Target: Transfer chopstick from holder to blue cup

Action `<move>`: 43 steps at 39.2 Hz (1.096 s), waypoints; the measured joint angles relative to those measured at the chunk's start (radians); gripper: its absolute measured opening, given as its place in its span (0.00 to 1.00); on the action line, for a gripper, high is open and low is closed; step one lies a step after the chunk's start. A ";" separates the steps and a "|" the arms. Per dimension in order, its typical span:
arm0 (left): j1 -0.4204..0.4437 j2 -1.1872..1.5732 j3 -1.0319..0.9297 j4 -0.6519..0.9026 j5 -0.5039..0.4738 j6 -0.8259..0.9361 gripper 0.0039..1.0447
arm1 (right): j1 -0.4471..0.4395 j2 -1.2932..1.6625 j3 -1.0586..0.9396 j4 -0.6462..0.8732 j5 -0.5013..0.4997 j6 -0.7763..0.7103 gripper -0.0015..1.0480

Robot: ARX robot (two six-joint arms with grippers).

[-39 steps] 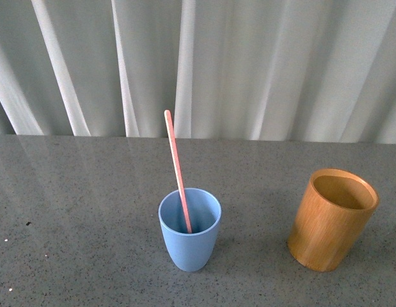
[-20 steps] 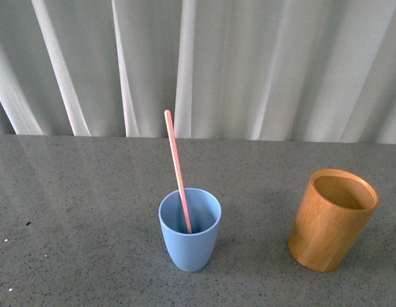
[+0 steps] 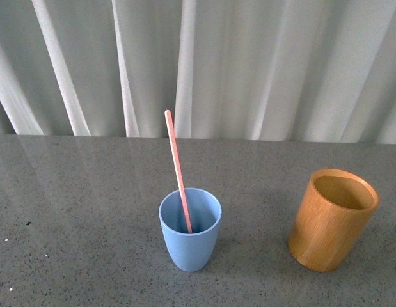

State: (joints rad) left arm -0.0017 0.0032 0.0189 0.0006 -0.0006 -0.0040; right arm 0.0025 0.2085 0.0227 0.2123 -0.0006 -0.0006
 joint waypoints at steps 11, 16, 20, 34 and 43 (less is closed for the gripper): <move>0.000 0.000 0.000 0.000 0.000 0.000 0.94 | 0.000 -0.169 0.000 -0.202 0.000 0.000 0.01; 0.000 -0.001 0.000 0.000 0.000 0.000 0.94 | 0.000 -0.204 0.000 -0.209 0.002 0.000 0.01; 0.000 -0.001 0.000 0.000 0.000 0.000 0.94 | 0.000 -0.204 0.000 -0.211 0.002 0.000 0.01; 0.000 -0.001 0.000 0.000 0.000 0.000 0.94 | 0.000 -0.204 0.000 -0.211 0.002 0.000 0.53; 0.000 -0.001 0.000 0.000 0.000 0.000 0.94 | 0.000 -0.204 0.000 -0.211 0.002 0.000 0.88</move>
State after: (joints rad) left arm -0.0017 0.0021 0.0189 0.0006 -0.0002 -0.0044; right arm 0.0021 0.0044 0.0231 0.0017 0.0010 -0.0006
